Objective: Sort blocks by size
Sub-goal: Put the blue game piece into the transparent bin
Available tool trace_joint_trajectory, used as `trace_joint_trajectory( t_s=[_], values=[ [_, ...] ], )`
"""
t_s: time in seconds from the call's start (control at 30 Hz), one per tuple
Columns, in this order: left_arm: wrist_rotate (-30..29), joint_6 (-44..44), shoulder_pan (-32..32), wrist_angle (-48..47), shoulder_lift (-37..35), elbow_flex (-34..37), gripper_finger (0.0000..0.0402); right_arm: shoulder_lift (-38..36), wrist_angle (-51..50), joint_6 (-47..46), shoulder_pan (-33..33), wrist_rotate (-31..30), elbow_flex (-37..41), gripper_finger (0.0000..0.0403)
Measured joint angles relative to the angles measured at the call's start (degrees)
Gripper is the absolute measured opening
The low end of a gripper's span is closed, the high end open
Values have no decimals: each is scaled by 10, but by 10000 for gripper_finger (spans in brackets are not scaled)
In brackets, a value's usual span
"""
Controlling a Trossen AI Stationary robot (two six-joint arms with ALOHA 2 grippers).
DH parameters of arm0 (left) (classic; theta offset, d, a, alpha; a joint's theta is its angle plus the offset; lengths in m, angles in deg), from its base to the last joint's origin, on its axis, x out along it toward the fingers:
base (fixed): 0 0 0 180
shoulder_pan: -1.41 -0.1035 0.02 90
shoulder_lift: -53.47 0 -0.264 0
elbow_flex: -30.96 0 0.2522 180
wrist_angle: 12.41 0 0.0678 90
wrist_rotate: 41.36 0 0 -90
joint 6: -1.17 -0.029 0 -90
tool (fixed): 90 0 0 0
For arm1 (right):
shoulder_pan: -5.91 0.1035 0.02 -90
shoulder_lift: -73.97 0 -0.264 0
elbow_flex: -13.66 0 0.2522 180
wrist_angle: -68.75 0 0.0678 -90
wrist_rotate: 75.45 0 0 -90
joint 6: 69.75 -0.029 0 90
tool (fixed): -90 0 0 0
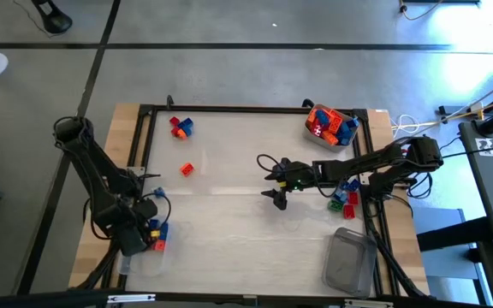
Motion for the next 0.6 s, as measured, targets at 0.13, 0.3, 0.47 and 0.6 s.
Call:
trace_joint_trajectory(
  t_s=[0.13,0.3,0.47,0.6],
  values=[
    [2,-20,-10,27,-25,0,238,0,0,0,0,0,0,294],
    [-25,-23,-25,46,-76,0,239,0,0,0,0,-2,0,294],
    [-102,-62,-49,50,-118,0,239,0,0,0,0,-2,0,294],
    [-133,-121,-89,50,-132,0,239,0,0,0,0,-2,0,294]
  ],
)
